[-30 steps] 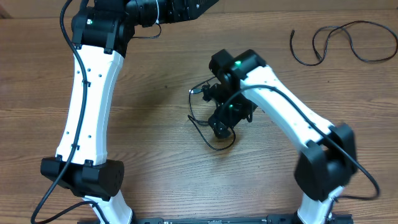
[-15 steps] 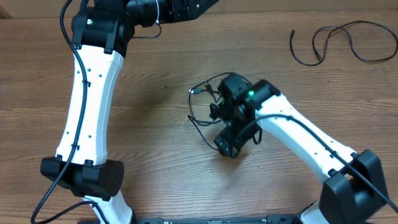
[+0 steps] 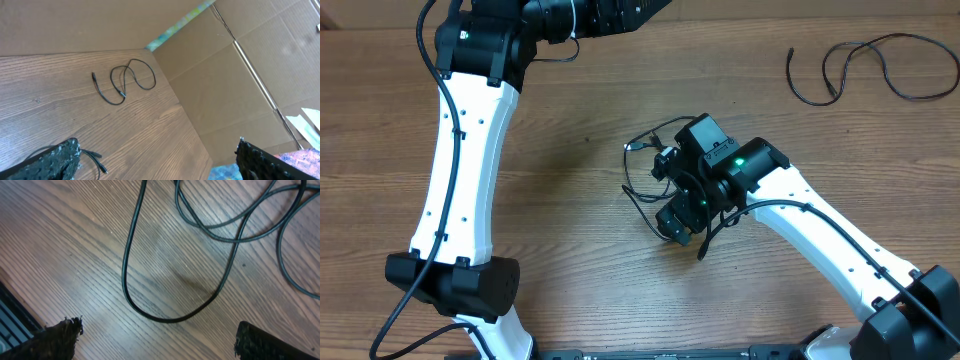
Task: Untangle cables
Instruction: 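Lower the right gripper into the central pile and grasp a black cable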
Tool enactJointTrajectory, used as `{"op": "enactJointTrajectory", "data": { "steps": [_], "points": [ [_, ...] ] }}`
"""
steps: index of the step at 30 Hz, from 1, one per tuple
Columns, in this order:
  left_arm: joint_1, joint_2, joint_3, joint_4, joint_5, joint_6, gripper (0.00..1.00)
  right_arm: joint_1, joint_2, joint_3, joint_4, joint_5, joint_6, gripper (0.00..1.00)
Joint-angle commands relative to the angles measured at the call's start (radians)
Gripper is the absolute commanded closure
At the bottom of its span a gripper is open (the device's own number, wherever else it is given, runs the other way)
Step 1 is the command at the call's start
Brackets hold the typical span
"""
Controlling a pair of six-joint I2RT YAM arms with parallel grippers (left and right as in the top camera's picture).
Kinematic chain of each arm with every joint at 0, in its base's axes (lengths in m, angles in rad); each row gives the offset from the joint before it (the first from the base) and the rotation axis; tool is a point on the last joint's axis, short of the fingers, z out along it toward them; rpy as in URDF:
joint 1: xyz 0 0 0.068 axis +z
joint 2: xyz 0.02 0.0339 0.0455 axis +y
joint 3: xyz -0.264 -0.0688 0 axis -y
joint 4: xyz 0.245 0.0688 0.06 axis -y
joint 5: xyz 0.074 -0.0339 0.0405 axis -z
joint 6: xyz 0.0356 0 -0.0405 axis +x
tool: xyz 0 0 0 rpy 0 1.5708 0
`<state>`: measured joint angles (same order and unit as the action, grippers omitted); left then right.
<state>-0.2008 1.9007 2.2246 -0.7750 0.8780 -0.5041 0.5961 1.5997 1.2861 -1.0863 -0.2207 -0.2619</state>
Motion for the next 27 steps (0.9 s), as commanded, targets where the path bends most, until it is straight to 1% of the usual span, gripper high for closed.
{"op": "enactJointTrajectory", "data": {
  "steps": [1,6,14,21,27],
  "points": [
    [0.004,0.003,0.009,0.001,-0.003,0.011,0.0,0.002,-0.016,0.002,0.008,-0.059,0.004,0.0],
    [0.004,0.003,0.009,0.001,-0.003,0.011,0.0,0.002,-0.016,0.0,0.006,-0.065,0.003,0.0],
    [0.004,0.003,0.009,0.001,-0.003,0.011,0.01,0.002,-0.015,-0.058,0.032,-0.05,-0.008,0.0],
    [0.004,0.003,0.009,0.001,-0.003,0.011,0.0,0.003,-0.015,-0.175,0.149,-0.05,-0.007,0.0],
    [0.004,0.003,0.009,0.0,-0.003,0.011,0.0,0.002,-0.015,-0.279,0.304,-0.05,-0.007,0.0]
  ]
}}
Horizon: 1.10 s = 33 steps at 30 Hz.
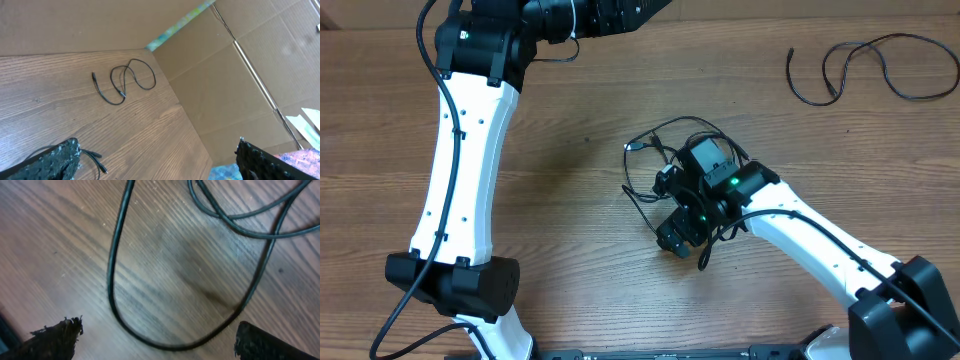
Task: Untangle cables
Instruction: 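Lower the right gripper into the central pile and grasp a black cable, then lift the grasped cable with the right gripper up toward top-right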
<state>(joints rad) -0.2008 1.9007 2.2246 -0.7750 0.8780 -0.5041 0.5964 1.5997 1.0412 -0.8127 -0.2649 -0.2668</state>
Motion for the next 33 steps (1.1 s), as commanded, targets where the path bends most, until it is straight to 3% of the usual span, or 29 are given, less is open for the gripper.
{"op": "enactJointTrajectory", "data": {
  "steps": [1,13,18,25,33],
  "points": [
    [0.004,0.003,0.009,0.001,-0.003,0.011,0.0,0.002,-0.015,-0.048,0.052,-0.006,-0.002,0.0],
    [0.004,0.003,0.009,0.001,-0.003,0.011,0.0,0.004,-0.003,-0.087,0.111,0.073,-0.003,0.01],
    [0.004,0.003,0.009,0.001,-0.003,0.011,0.0,0.004,0.029,-0.087,0.113,0.076,-0.002,0.22],
    [0.004,0.003,0.009,0.001,-0.003,0.011,0.01,0.004,0.072,-0.087,0.097,0.092,-0.002,0.34],
    [0.004,0.003,0.009,0.001,-0.003,0.011,0.0,0.002,0.072,-0.08,0.068,0.093,0.011,0.96]
  ]
}}
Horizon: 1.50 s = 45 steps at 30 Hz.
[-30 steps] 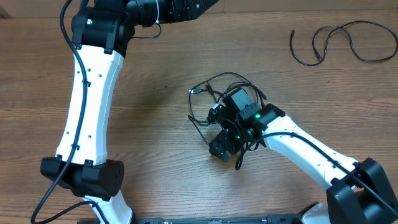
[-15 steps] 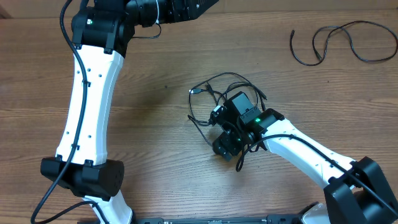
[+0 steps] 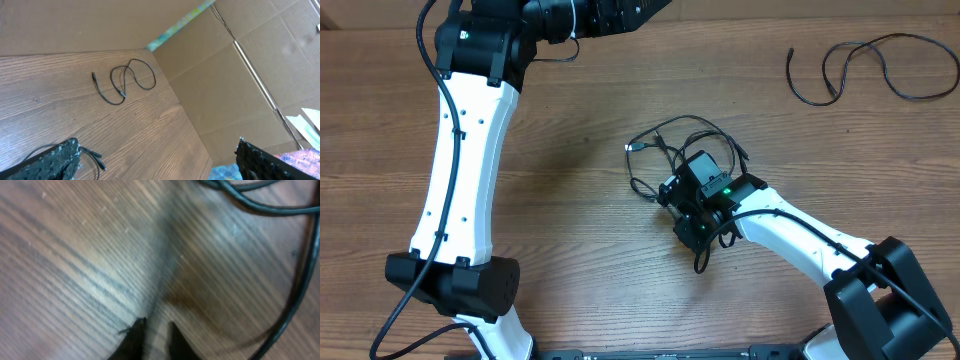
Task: Untangle cables
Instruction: 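Lift the grasped cable with the right gripper up toward top-right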
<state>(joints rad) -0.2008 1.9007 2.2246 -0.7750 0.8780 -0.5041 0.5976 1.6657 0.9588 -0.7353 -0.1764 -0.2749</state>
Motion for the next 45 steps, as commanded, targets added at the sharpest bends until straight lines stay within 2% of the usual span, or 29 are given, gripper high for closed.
{"op": "enactJointTrajectory", "data": {
  "steps": [1,8,14,17,23,45],
  "points": [
    [0.004,0.003,0.009,0.001,-0.003,0.011,0.01,0.0,0.005,0.007,-0.021,0.005,0.031,0.96],
    [0.004,0.003,0.009,0.001,-0.003,0.011,0.0,0.001,-0.06,0.128,-0.135,0.112,0.119,0.96],
    [0.004,0.003,0.009,0.0,-0.003,0.011,0.0,0.001,-0.166,0.362,-0.266,0.189,0.119,0.96],
    [0.004,0.003,0.009,0.001,-0.003,0.011,0.01,0.001,-0.225,0.501,-0.27,0.224,0.118,0.96],
    [0.004,0.003,0.009,0.001,-0.003,0.011,0.01,0.001,-0.288,0.655,-0.214,0.316,0.118,0.96],
    [0.004,0.003,0.009,0.001,-0.003,0.011,0.0,0.0,-0.34,0.685,0.034,0.516,0.117,0.96]
  ]
}}
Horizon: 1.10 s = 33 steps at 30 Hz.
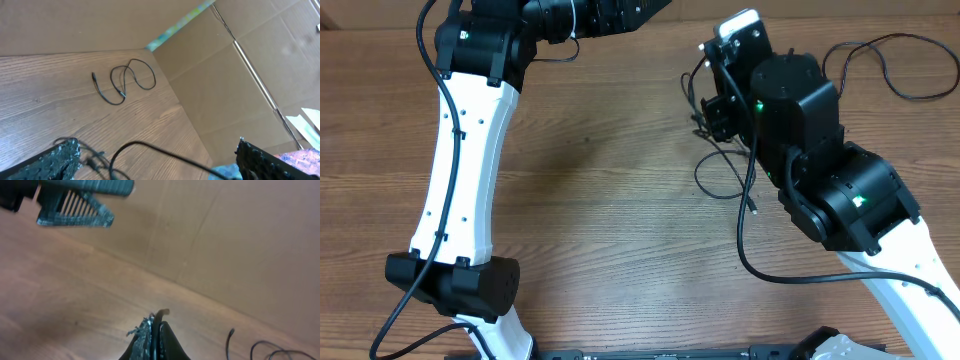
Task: Untangle cables
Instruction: 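Lift the grasped cable with the right gripper up toward top-right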
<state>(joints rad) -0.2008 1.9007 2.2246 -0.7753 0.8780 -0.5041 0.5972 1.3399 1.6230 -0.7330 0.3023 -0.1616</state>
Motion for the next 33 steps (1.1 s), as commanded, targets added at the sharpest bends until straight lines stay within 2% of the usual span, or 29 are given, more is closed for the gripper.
{"op": "enactJointTrajectory", "data": {
  "steps": [1,12,16,18,23,25,29,33],
  "points": [
    [0.004,0.003,0.009,0.001,-0.003,0.011,0.0,0.001,-0.014,0.021,0.04,0.038,0.004,0.96],
    [0.004,0.003,0.009,0.001,-0.003,0.011,0.0,0.001,-0.014,0.021,0.045,0.037,0.028,0.96],
    [0.004,0.003,0.009,0.001,-0.102,0.009,0.0,-0.006,-0.014,0.021,0.05,0.037,0.032,0.96],
    [0.004,0.003,0.009,-0.004,-0.087,0.006,0.01,-0.023,-0.014,0.021,0.057,0.037,0.039,0.96],
    [0.004,0.003,0.009,-0.112,-0.093,0.008,0.0,-0.106,-0.014,0.021,0.101,-0.014,0.125,0.96],
    [0.004,0.003,0.009,-0.164,-0.06,0.06,0.0,-0.15,-0.014,0.021,0.121,-0.108,0.15,0.96],
    [-0.006,0.004,0.009,-0.228,0.066,0.306,0.01,-0.231,-0.014,0.021,0.154,-0.317,0.166,0.96],
    [-0.025,0.009,0.009,-0.331,0.001,0.341,0.0,-0.261,-0.014,0.021,0.164,-0.408,0.191,0.96]
  ]
}}
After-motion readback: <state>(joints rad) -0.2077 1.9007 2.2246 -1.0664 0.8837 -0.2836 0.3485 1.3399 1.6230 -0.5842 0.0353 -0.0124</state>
